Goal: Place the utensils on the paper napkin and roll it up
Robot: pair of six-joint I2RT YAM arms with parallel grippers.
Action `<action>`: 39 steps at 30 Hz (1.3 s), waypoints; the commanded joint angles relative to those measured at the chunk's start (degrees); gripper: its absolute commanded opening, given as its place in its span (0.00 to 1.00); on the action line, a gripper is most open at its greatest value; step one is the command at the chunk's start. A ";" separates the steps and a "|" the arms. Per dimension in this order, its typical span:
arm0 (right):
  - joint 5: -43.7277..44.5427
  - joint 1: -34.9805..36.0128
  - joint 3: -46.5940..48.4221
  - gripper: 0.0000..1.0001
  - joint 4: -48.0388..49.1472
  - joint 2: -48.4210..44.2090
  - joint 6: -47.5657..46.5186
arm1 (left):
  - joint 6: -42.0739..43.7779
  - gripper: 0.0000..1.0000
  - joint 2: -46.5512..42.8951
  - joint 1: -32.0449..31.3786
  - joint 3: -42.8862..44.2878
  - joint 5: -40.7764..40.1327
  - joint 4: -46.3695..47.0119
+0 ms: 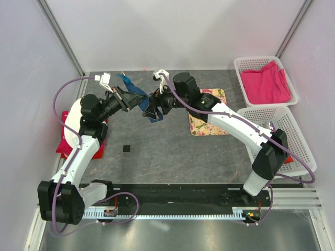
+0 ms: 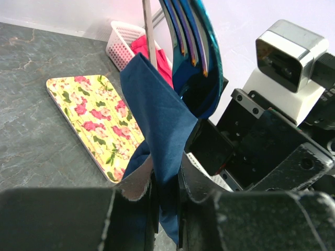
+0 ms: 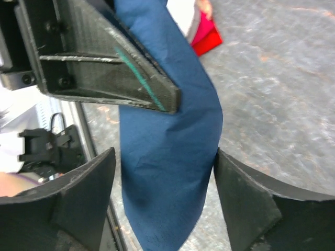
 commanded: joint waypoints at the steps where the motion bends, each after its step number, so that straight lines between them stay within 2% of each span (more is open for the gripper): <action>1: -6.50 0.21 -1.11 0.76 4.93 -0.29 2.24 | -2.36 0.02 -1.59 -0.20 2.02 2.23 5.61; 7: -11.59 0.03 -1.90 0.59 6.86 0.32 4.52 | -2.45 0.02 -1.59 -0.55 2.01 3.72 6.66; 10: -14.14 -0.58 -2.42 0.54 8.36 0.76 6.63 | -3.15 0.02 -1.41 -0.64 1.93 4.86 7.72; 14: -17.74 -1.29 -3.83 0.40 10.82 1.20 10.06 | -3.24 0.02 -1.50 -0.82 1.75 5.57 8.60; 18: -21.17 -2.25 -5.06 0.34 13.10 1.56 13.40 | -3.59 0.02 -1.59 -0.99 1.22 6.36 9.56; 19: -21.62 -2.60 -5.50 0.30 14.85 1.38 14.97 | -3.85 0.02 -1.59 -0.99 0.96 6.36 9.91; 22: -24.25 -3.13 -7.43 0.24 19.34 0.85 18.31 | -4.03 0.02 -1.67 -1.25 0.52 7.06 10.79; 24: -25.48 -3.22 -8.05 0.28 20.66 0.76 19.38 | -4.38 0.02 -1.67 -1.34 0.43 7.68 11.58; 27: -26.45 -3.40 -8.40 0.40 22.16 0.50 21.05 | -4.73 0.02 -1.41 -1.43 0.25 8.47 12.47; 32: -27.33 -3.57 -8.49 0.40 23.21 0.68 22.37 | -4.82 0.02 -1.67 -1.96 -0.27 9.70 13.43; 35: -28.12 -3.57 -9.19 0.29 24.53 0.77 23.24 | -4.65 0.02 -1.76 -1.96 -0.45 9.61 13.43; 36: -28.39 -3.57 -9.63 0.18 26.45 0.68 24.38 | -4.65 0.02 -1.76 -1.96 -0.36 9.70 13.43; 39: -28.57 -3.66 -10.69 0.00 27.61 0.15 25.27 | -4.56 0.02 -1.59 -1.96 -0.27 9.70 13.43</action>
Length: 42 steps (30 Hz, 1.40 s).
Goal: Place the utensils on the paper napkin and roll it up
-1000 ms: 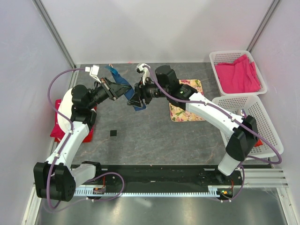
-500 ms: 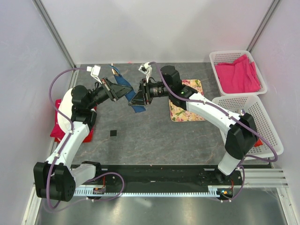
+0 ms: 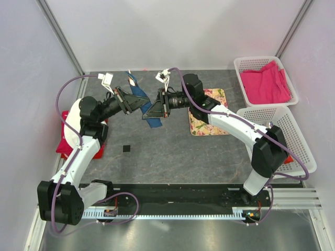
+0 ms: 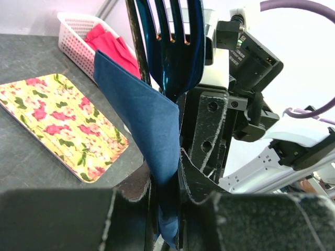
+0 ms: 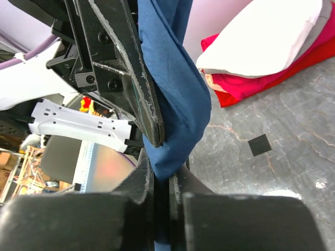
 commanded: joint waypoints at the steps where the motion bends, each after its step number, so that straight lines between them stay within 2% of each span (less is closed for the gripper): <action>1: -1.40 0.40 -1.44 0.00 4.99 -0.86 2.78 | -1.04 0.02 -1.22 -0.78 0.23 0.98 4.76; 6: 0.53 0.14 -1.97 0.00 4.21 -1.82 1.81 | -0.51 0.02 -1.21 -0.87 0.23 1.33 4.84; 10: 3.52 -0.38 -1.45 0.00 -0.36 -2.26 -3.35 | 0.36 0.02 -1.21 -0.95 0.06 2.12 4.76; 12: 4.05 -0.74 -1.09 0.00 -2.03 -2.88 -4.42 | 0.89 0.10 -1.30 -0.95 0.14 2.21 3.88; 14: 4.23 -1.00 -0.48 0.00 -2.92 -2.97 -5.65 | 1.24 0.29 -1.57 -0.95 0.06 1.95 3.00; 17: 4.40 -1.35 0.49 0.00 -4.59 -3.49 -6.97 | 2.03 0.38 -1.83 -1.04 -0.29 2.03 1.94; 22: 4.32 -1.44 1.81 0.00 -6.00 -3.93 -8.38 | 3.00 0.45 -2.09 -0.95 -0.21 2.12 0.71; 27: 3.17 -1.35 2.51 0.00 -6.00 -3.85 -8.21 | 3.79 0.57 -2.27 -1.30 -0.56 2.30 0.45; 28: 2.91 -1.35 2.77 0.00 -6.00 -3.93 -8.21 | 3.97 0.61 -2.36 -1.48 -0.65 2.12 0.19; 29: 2.91 -1.44 2.95 0.00 -5.91 -3.85 -8.12 | 4.41 0.71 -2.27 -1.48 -0.74 2.03 -0.16; 32: 2.82 -1.35 3.39 0.00 -6.00 -3.93 -7.68 | 5.02 0.80 -2.53 -1.48 -1.17 1.42 -0.69; 36: 2.47 -1.35 3.65 0.00 -5.91 -4.28 -7.24 | 7.57 0.82 -3.24 -1.48 -1.26 -1.56 -4.47; 42: 1.42 -1.35 3.57 0.00 -5.65 -4.90 -6.72 | 7.93 0.82 -2.53 -1.57 -1.35 -1.39 -5.62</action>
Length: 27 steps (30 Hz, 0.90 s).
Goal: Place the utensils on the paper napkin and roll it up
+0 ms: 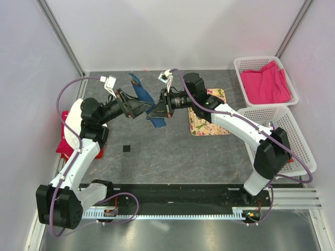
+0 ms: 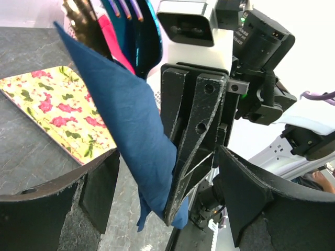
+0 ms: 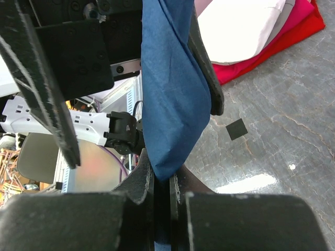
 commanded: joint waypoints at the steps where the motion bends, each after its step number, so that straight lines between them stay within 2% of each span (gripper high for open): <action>1: -1.40 -0.09 3.02 0.00 3.34 -3.07 0.47 | 2.57 0.82 -0.17 -0.32 -0.19 -0.70 -0.98; 7: -2.54 -0.09 3.11 0.00 4.92 -3.15 1.88 | 0.38 0.81 1.06 -2.08 0.16 0.19 1.03; 10: -3.34 -0.17 2.93 0.00 5.53 -3.33 2.41 | -1.03 0.76 1.59 -2.52 -0.37 0.27 2.53; 15: -4.13 -0.09 2.05 0.00 5.71 -3.85 2.59 | -4.02 0.47 2.03 -2.52 -1.25 0.01 6.22; 18: -4.66 -0.17 1.44 0.00 5.89 -4.29 2.59 | -5.33 0.40 2.11 -2.52 -1.51 0.18 7.36; 21: -5.18 -0.09 0.91 0.00 6.15 -4.73 2.50 | -6.30 0.40 2.38 -2.52 -1.51 0.19 8.86; 24: -5.62 -0.09 0.56 0.00 6.24 -4.82 2.59 | -7.53 0.45 2.47 -2.52 -1.60 0.45 10.18; 27: -5.89 -0.09 0.47 0.00 6.33 -4.91 2.59 | -8.24 0.45 2.64 -2.43 -1.51 0.10 10.79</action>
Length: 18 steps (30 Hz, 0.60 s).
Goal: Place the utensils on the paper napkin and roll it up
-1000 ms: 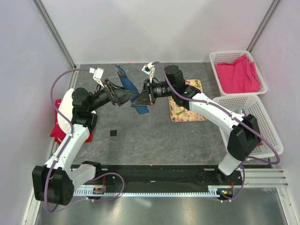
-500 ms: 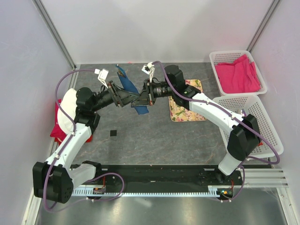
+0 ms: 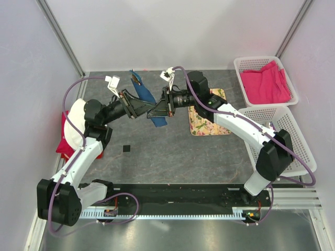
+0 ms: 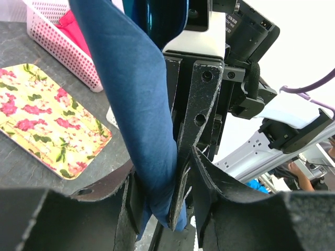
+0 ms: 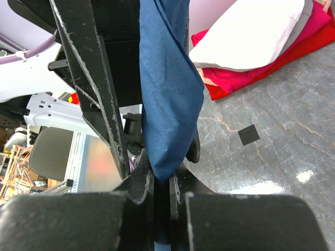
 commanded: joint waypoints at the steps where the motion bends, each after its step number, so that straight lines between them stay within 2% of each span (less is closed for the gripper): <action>1: -3.05 0.31 0.56 0.00 4.67 -3.53 0.33 | -2.23 0.44 0.59 0.30 -0.53 -1.17 3.10; 10: -3.75 0.31 0.21 0.00 5.46 -3.71 0.95 | -4.69 0.46 1.38 0.74 -0.62 -1.96 3.72; 11: -3.75 0.31 0.29 0.00 5.54 -3.71 0.95 | -4.87 0.39 1.46 0.74 -0.70 -1.96 3.72; 13: -3.92 0.31 0.29 0.00 5.72 -3.62 1.13 | -4.96 0.31 1.81 0.83 -0.62 -2.05 3.80; 16: -4.01 0.31 0.30 0.00 5.72 -3.62 1.13 | -4.78 0.15 1.90 0.83 -0.79 -1.87 4.07; 17: -3.93 0.31 0.30 0.00 5.72 -3.53 1.13 | -4.61 0.07 1.90 0.83 -0.79 -1.70 4.16; 18: -3.93 0.40 0.30 0.00 5.63 -3.45 1.21 | -4.26 0.03 1.82 0.74 -0.70 -1.44 4.16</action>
